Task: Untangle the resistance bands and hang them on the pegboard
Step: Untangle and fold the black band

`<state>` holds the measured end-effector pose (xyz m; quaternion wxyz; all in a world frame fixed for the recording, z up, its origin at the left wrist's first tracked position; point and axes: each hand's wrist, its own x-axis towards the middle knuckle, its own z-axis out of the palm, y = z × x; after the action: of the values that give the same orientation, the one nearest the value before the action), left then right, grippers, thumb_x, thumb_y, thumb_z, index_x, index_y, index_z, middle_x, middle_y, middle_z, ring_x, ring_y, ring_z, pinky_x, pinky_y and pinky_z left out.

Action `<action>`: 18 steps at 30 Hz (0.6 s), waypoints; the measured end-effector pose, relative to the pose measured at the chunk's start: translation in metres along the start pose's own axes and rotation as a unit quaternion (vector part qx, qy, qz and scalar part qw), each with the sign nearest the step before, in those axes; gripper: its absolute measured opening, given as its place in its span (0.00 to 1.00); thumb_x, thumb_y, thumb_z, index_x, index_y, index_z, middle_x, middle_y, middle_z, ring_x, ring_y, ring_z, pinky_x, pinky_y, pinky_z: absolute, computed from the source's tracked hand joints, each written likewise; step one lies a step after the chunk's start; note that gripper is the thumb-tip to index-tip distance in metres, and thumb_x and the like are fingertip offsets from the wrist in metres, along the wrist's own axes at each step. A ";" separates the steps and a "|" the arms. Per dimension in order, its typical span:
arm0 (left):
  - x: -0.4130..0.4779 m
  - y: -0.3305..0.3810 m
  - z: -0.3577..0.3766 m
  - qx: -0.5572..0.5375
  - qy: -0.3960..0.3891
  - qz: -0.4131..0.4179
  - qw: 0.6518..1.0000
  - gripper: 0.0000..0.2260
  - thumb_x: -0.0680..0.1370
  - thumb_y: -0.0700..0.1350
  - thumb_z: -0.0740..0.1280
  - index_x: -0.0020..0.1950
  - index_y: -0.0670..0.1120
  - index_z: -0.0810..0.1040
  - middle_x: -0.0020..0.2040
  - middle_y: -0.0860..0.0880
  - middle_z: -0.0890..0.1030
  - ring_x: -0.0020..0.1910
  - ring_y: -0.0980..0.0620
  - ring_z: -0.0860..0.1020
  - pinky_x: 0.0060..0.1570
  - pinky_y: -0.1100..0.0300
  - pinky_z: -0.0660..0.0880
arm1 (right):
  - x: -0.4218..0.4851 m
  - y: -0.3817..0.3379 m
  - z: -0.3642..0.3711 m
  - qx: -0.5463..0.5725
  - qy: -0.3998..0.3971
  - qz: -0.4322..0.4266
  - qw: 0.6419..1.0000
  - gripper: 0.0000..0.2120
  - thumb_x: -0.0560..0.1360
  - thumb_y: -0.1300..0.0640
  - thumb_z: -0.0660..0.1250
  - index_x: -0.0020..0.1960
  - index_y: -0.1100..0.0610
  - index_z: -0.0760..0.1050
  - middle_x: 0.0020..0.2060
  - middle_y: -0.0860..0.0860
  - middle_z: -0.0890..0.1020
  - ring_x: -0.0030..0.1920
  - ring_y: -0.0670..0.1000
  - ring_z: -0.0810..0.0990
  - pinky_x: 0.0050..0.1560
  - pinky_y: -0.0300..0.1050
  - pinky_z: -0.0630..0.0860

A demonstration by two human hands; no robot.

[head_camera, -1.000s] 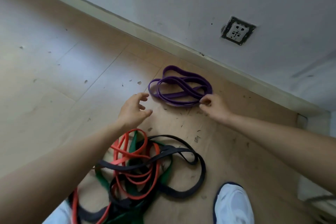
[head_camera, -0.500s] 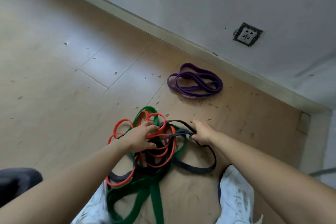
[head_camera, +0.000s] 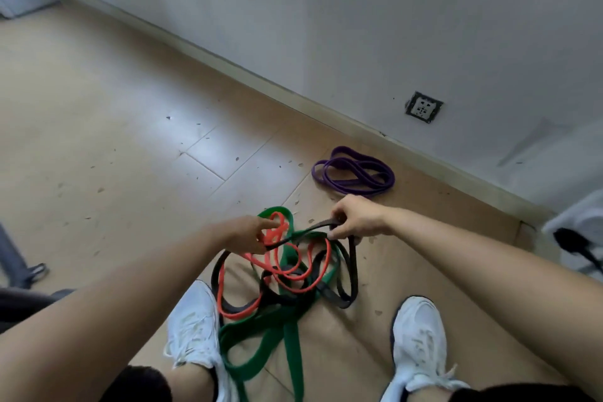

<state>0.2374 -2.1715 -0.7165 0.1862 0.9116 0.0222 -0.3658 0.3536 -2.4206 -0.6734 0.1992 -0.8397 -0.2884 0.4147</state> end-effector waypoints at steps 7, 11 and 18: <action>-0.074 0.045 -0.076 -0.103 -0.013 0.052 0.993 0.27 0.78 0.43 0.73 0.76 0.49 0.71 0.68 0.49 0.80 0.63 0.51 0.80 0.65 0.57 0.74 | -0.068 -0.088 -0.059 0.049 0.083 -0.132 0.986 0.07 0.76 0.56 0.74 0.45 0.60 0.80 0.37 0.55 0.83 0.37 0.51 0.85 0.38 0.49 0.83; -0.120 0.074 -0.111 -0.218 0.046 0.133 0.966 0.28 0.78 0.47 0.74 0.76 0.53 0.70 0.69 0.49 0.79 0.65 0.51 0.79 0.70 0.50 0.73 | -0.113 -0.134 -0.092 0.142 0.175 -0.205 0.952 0.11 0.78 0.58 0.72 0.54 0.65 0.80 0.44 0.60 0.81 0.43 0.56 0.84 0.46 0.49 0.85; -0.172 0.122 -0.131 -0.334 0.142 0.257 0.896 0.18 0.79 0.50 0.71 0.68 0.48 0.78 0.64 0.49 0.82 0.66 0.47 0.79 0.73 0.41 0.69 | -0.176 -0.166 -0.125 0.287 0.296 -0.296 0.862 0.06 0.78 0.62 0.70 0.51 0.65 0.80 0.40 0.57 0.80 0.42 0.54 0.82 0.47 0.49 0.85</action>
<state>0.2195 -2.2216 -0.4740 0.5624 0.8117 -0.0655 -0.1432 0.3158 -2.4216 -0.4031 0.6205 -0.7039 -0.3191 0.1328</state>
